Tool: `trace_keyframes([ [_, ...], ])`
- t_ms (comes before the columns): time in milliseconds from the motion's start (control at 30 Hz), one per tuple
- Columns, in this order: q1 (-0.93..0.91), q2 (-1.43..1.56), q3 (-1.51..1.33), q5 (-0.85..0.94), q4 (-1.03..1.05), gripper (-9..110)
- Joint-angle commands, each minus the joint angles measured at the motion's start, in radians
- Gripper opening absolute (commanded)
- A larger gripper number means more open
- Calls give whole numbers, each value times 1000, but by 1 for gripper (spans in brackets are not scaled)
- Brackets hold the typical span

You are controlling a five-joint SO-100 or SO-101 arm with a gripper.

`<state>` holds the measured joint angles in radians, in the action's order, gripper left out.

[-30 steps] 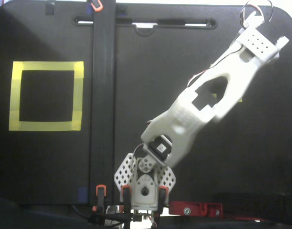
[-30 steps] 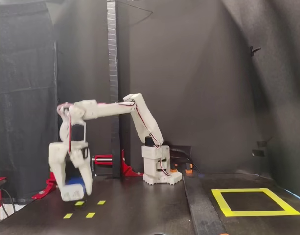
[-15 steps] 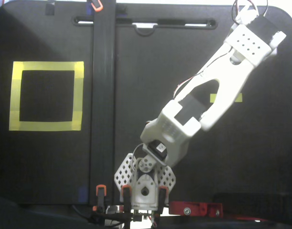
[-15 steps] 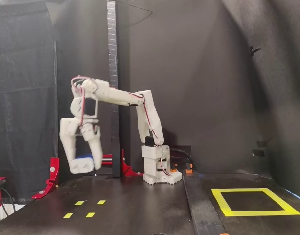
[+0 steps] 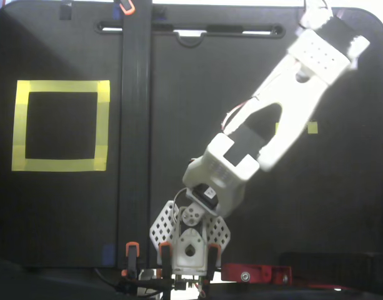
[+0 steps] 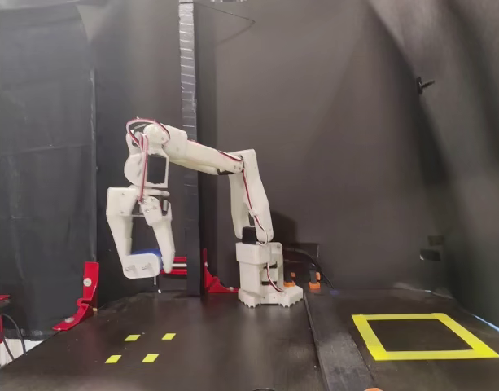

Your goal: Grasp the block and place it in the designated area.

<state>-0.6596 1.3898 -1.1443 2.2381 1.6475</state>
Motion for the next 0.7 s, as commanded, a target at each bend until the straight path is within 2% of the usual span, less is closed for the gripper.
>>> trace_keyframes([
  [0,44,54,38,-57,-3,18],
  [667,463,48,35,-535,43,17],
])
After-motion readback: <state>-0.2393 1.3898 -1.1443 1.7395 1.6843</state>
